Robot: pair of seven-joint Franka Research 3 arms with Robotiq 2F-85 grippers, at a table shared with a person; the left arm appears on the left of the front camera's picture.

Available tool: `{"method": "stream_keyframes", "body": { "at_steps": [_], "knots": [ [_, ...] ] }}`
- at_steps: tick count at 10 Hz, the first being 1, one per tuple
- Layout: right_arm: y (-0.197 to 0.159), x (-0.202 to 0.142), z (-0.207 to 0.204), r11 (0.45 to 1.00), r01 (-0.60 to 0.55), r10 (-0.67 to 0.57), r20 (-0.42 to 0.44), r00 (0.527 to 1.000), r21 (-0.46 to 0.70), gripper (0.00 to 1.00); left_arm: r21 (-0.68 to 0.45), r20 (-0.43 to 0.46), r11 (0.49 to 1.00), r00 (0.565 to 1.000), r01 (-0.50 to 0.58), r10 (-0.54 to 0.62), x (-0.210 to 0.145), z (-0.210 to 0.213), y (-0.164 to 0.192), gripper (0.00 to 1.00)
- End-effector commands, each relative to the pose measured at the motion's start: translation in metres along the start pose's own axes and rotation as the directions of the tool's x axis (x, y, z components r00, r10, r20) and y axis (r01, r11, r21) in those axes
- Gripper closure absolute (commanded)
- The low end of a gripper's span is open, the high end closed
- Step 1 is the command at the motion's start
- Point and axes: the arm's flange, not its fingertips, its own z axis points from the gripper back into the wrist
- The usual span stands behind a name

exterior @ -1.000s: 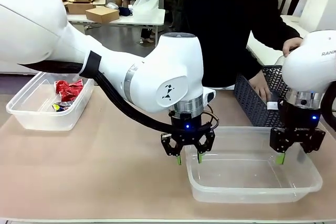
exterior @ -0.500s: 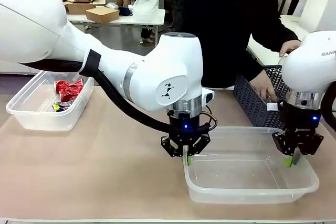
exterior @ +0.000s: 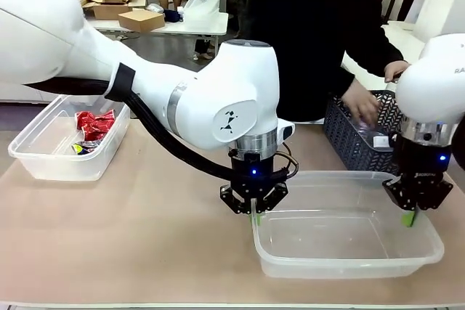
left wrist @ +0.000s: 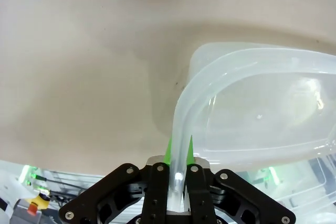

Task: Sort the waste into each basket.
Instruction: Pick up the Organizing box on the right side of the table and lift it.

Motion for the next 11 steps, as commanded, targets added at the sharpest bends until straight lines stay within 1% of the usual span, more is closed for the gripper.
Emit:
{"method": "stream_keyframes", "body": {
  "at_steps": [1,3,4,5,6,7,8,9,10,11],
  "knots": [
    [0.019,-0.02,0.057,1.0,-0.015,0.015,0.041,0.999,-0.012,1.0,-0.018,0.023,1.0,1.0,-0.014,0.015,-0.011,0.023,0.005,1.0],
    [0.031,-0.024,0.138,0.996,-0.062,0.067,0.065,0.996,-0.071,1.0,-0.014,0.032,1.0,0.999,-0.011,0.011,-0.018,0.062,0.032,1.0],
    [0.045,-0.022,0.178,0.992,-0.072,0.08,0.078,0.994,-0.099,1.0,-0.024,0.05,0.999,0.999,0.021,-0.019,-0.025,0.092,0.063,1.0],
    [0.063,-0.016,0.202,0.989,-0.074,0.085,0.088,0.992,-0.128,1.0,-0.052,0.084,0.998,0.996,0.027,-0.023,-0.032,0.123,0.095,1.0],
    [0.082,-0.007,0.217,0.985,-0.067,0.081,0.084,0.993,-0.159,1.0,-0.096,0.126,0.995,0.992,0.005,0.008,-0.039,0.154,0.131,1.0],
    [0.104,0.0,0.224,0.981,-0.105,0.119,0.08,0.99,-0.163,1.0,-0.156,0.146,0.987,0.988,-0.022,0.045,-0.045,0.183,0.166,1.0],
    [0.124,0.005,0.228,0.978,-0.144,0.157,0.074,0.985,-0.153,1.0,-0.196,0.156,0.978,0.982,-0.075,0.107,-0.051,0.206,0.2,1.0],
    [0.138,0.004,0.231,0.976,-0.179,0.189,0.069,0.98,-0.121,1.0,-0.192,0.151,0.971,0.974,-0.141,0.171,-0.048,0.219,0.223,1.0],
    [0.148,-0.002,0.232,0.973,-0.218,0.222,0.053,0.974,-0.075,1.0,-0.201,0.103,0.961,0.972,-0.188,0.211,-0.034,0.22,0.238,1.0],
    [0.153,-0.011,0.23,0.971,-0.237,0.238,0.032,0.971,-0.041,1.0,-0.193,0.049,0.946,0.961,-0.259,0.273,-0.016,0.214,0.248,1.0]
  ]
}}
